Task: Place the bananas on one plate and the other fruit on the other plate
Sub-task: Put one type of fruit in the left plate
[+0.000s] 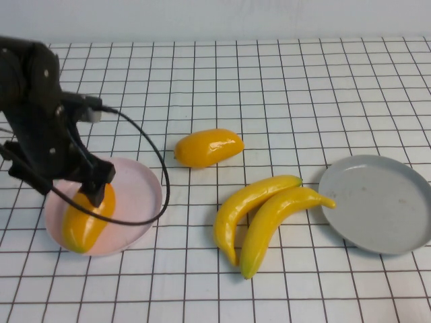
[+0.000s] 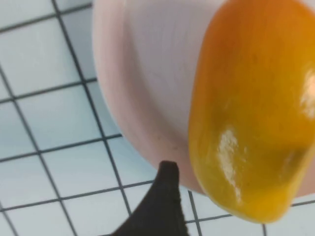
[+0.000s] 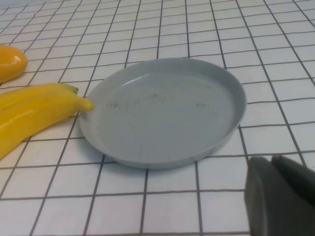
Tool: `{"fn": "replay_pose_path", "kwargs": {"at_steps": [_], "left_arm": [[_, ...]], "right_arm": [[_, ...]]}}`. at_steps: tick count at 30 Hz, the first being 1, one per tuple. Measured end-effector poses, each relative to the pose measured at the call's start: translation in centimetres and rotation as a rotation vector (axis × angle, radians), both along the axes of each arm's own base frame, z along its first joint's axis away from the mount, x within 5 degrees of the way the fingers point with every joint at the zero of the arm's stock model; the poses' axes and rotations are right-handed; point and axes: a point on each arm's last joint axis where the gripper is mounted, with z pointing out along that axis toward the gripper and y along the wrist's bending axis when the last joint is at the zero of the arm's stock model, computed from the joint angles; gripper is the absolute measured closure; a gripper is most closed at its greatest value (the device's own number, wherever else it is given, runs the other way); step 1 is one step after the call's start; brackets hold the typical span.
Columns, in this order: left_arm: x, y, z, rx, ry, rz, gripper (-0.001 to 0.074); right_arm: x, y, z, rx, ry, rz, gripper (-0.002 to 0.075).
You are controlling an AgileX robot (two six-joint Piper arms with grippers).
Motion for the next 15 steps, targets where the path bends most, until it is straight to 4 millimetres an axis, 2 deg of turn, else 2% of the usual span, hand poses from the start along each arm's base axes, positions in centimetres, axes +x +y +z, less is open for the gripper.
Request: {"fn": "replay_pose_path", "kwargs": {"at_steps": [4, 8, 10, 12, 15], "left_arm": [[1.4, -1.1, 4.4, -0.038, -0.113, -0.067, 0.0067], [2.2, -3.9, 8.1, -0.085, -0.265, -0.213, 0.0067], [2.5, -5.5, 8.7, -0.092, -0.311, -0.289, 0.0067], [2.9, -7.1, 8.6, -0.086, -0.326, -0.364, 0.0067], [3.9, -9.8, 6.5, -0.062, -0.291, -0.507, 0.0067]], "right_arm": [[0.0, 0.0, 0.0, 0.0, 0.0, 0.0, 0.0742], [0.0, 0.0, 0.0, 0.0, 0.0, 0.0, 0.0742], [0.0, 0.0, 0.0, 0.0, 0.0, 0.0, 0.0742], [0.0, 0.0, 0.0, 0.0, 0.0, 0.0, 0.0742], [0.0, 0.0, 0.0, 0.0, 0.0, 0.0, 0.0742]]}}
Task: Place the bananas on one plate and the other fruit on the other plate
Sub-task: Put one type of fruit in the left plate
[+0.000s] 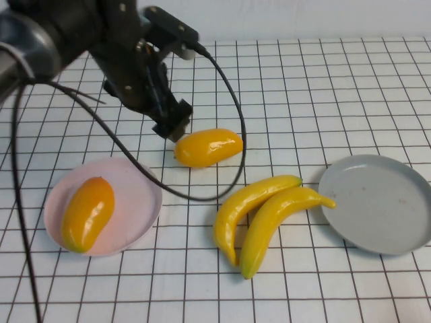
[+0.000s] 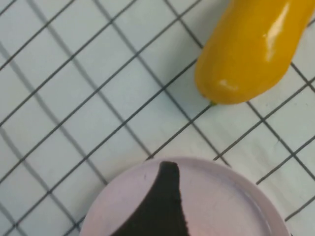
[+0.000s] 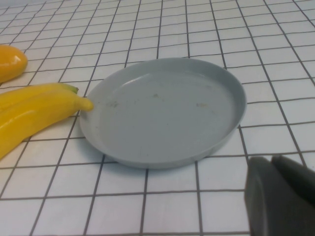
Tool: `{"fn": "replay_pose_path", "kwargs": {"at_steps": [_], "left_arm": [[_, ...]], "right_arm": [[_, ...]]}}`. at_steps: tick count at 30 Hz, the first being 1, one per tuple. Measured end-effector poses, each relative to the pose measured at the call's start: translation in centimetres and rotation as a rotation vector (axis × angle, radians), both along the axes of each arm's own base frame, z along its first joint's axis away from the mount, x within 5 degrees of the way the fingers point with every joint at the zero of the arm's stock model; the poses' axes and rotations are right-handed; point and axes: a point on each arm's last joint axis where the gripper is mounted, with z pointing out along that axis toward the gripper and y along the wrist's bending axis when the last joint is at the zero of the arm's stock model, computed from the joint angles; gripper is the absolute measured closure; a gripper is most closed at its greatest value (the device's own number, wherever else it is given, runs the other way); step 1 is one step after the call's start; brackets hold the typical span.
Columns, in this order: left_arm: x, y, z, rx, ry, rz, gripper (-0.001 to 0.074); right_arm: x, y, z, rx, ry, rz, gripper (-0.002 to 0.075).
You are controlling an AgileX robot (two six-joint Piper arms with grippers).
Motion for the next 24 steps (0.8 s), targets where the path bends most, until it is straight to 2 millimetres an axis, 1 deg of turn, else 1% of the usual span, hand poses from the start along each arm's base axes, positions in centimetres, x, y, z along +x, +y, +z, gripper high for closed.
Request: {"fn": "replay_pose_path", "kwargs": {"at_steps": [2, 5, 8, 10, 18, 20, 23, 24], "left_arm": [[0.7, -1.7, -1.9, 0.031, 0.03, -0.124, 0.0067], [1.1, -3.6, -4.4, 0.041, 0.08, -0.316, 0.0067], [1.4, -4.8, -5.9, 0.033, 0.098, -0.438, 0.0067], [1.8, -5.2, -6.4, 0.03, 0.075, -0.465, 0.0067], [3.1, -5.6, -6.9, 0.041, -0.043, -0.507, 0.0067], [3.3, -5.7, -7.5, 0.048, -0.043, -0.513, 0.0067], [3.8, -5.9, -9.2, 0.061, -0.02, -0.52, 0.0067], [4.0, -5.9, -9.4, 0.068, -0.035, -0.522, 0.0067]], "right_arm": [[0.0, 0.0, 0.0, 0.0, 0.0, 0.0, 0.0742], [0.0, 0.0, 0.0, 0.0, 0.0, 0.0, 0.0742], [0.0, 0.0, 0.0, 0.0, 0.0, 0.0, 0.0742], [0.0, 0.0, 0.0, 0.0, 0.0, 0.0, 0.0742], [0.0, 0.0, 0.0, 0.0, 0.0, 0.0, 0.0742], [0.0, 0.0, 0.0, 0.0, 0.0, 0.0, 0.0742], [0.0, 0.0, 0.0, 0.0, 0.0, 0.0, 0.0742], [0.0, 0.0, 0.0, 0.0, 0.0, 0.0, 0.0742]]}}
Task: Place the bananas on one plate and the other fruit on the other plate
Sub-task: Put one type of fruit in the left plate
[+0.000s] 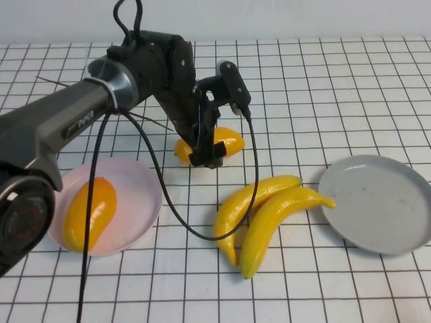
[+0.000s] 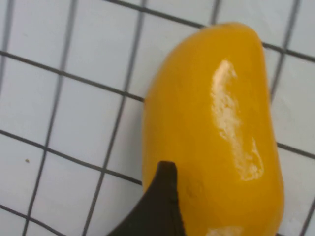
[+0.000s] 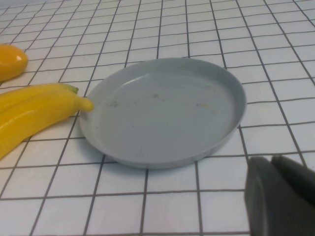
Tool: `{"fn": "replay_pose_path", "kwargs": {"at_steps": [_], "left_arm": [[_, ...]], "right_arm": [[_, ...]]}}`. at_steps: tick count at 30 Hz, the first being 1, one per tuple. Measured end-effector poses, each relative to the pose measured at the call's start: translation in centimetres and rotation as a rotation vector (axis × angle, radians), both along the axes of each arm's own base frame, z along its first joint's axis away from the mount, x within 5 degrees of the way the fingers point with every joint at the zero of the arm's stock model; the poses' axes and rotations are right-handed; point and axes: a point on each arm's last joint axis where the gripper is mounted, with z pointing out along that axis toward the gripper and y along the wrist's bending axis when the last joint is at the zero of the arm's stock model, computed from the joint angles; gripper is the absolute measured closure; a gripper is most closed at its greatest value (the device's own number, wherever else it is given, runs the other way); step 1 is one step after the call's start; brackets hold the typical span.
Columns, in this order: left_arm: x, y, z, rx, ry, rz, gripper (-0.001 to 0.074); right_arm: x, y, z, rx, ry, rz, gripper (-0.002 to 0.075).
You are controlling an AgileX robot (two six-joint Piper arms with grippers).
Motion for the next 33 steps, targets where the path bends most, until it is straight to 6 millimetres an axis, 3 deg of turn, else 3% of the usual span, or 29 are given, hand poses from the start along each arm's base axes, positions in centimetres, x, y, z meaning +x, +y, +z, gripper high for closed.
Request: {"fn": "replay_pose_path", "kwargs": {"at_steps": [7, 11, 16, 18, 26, 33], "left_arm": [[0.8, -0.3, -2.3, 0.007, 0.008, 0.007, 0.0067], [1.0, -0.3, -2.3, 0.001, -0.002, 0.036, 0.0069], [1.1, -0.2, -2.3, -0.021, 0.011, 0.134, 0.0188], [1.1, -0.2, -2.0, -0.031, 0.026, 0.17, 0.0237], [0.7, 0.3, 1.9, 0.006, 0.135, 0.276, 0.0239], [1.0, 4.5, 3.9, -0.081, 0.206, 0.556, 0.0239]], "right_arm": [[0.0, 0.0, 0.0, 0.0, 0.0, 0.0, 0.0742], [0.0, 0.0, 0.0, 0.0, 0.0, 0.0, 0.0742], [0.0, 0.0, 0.0, 0.0, 0.0, 0.0, 0.0742], [0.0, 0.0, 0.0, 0.0, 0.0, 0.0, 0.0742], [0.0, 0.0, 0.0, 0.0, 0.0, 0.0, 0.0742], [0.0, 0.0, 0.0, 0.0, 0.0, 0.0, 0.0742]]}}
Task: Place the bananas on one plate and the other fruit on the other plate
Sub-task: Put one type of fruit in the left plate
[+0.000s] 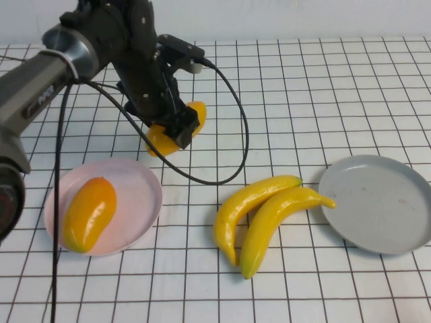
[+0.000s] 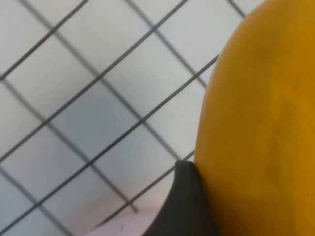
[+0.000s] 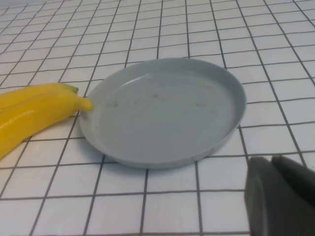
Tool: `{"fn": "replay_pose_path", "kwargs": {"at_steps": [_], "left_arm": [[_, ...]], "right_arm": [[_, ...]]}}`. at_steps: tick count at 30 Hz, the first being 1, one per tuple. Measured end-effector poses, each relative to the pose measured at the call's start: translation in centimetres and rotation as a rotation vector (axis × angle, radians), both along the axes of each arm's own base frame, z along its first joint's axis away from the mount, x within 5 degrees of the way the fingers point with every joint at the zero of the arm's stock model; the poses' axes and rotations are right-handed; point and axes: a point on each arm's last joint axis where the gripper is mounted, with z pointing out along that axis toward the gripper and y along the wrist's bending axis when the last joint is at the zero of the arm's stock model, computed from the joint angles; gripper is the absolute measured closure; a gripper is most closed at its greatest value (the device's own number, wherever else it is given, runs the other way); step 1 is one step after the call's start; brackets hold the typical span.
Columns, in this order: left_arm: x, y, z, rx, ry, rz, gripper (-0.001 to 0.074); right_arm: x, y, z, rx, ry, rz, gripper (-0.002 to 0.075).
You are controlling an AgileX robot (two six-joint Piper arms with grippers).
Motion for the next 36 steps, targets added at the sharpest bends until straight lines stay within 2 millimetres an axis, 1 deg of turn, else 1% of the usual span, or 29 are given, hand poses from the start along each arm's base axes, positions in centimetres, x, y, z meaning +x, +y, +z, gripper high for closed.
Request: {"fn": "replay_pose_path", "kwargs": {"at_steps": [2, 4, 7, 10, 12, 15, 18, 20, 26, 28, 30, 32, 34, 36], "left_arm": [[-0.5, 1.0, 0.9, 0.025, -0.01, 0.063, 0.0239], [-1.4, 1.8, 1.6, 0.063, -0.023, 0.119, 0.0239], [-3.1, 2.7, 1.8, 0.138, -0.025, 0.171, 0.0239], [-5.0, 3.4, 0.8, 0.176, 0.02, 0.213, 0.0239], [-6.3, 3.9, -0.1, 0.175, 0.042, 0.25, 0.0239], [-7.6, 4.5, -1.7, 0.155, 0.053, 0.326, 0.0239], [-8.2, 4.7, -3.0, 0.137, 0.063, 0.371, 0.0239], [-8.3, 4.6, -3.6, 0.117, 0.065, 0.384, 0.0239], [-8.2, 4.2, -3.8, 0.058, 0.054, 0.403, 0.0239], [-8.2, 4.2, -3.8, 0.056, 0.053, 0.404, 0.0206], [-8.2, 4.2, -3.8, 0.058, 0.052, 0.403, 0.0131], [-8.2, 4.3, -3.7, 0.062, 0.05, 0.401, 0.0083], [-8.3, 4.3, -3.4, 0.062, 0.041, 0.395, 0.0068], [-8.5, 4.5, -2.6, 0.058, 0.016, 0.387, 0.0067]], "right_arm": [[0.0, 0.0, 0.0, 0.0, 0.0, 0.0, 0.0742], [0.0, 0.0, 0.0, 0.0, 0.0, 0.0, 0.0742], [0.0, 0.0, 0.0, 0.0, 0.0, 0.0, 0.0742], [0.0, 0.0, 0.0, 0.0, 0.0, 0.0, 0.0742], [0.0, 0.0, 0.0, 0.0, 0.0, 0.0, 0.0742], [0.0, 0.0, 0.0, 0.0, 0.0, 0.0, 0.0742], [0.0, 0.0, 0.0, 0.0, 0.0, 0.0, 0.0742], [0.0, 0.0, 0.0, 0.0, 0.0, 0.0, 0.0742], [0.0, 0.0, 0.0, 0.0, 0.0, 0.0, 0.0742], [0.0, 0.0, 0.0, 0.0, 0.0, 0.0, 0.0742], [0.0, 0.0, 0.0, 0.0, 0.0, 0.0, 0.0742], [0.0, 0.0, 0.0, 0.0, 0.0, 0.0, 0.0742], [0.0, 0.0, 0.0, 0.0, 0.0, 0.0, 0.0742], [0.0, 0.0, 0.0, 0.0, 0.0, 0.0, 0.0742]]}}
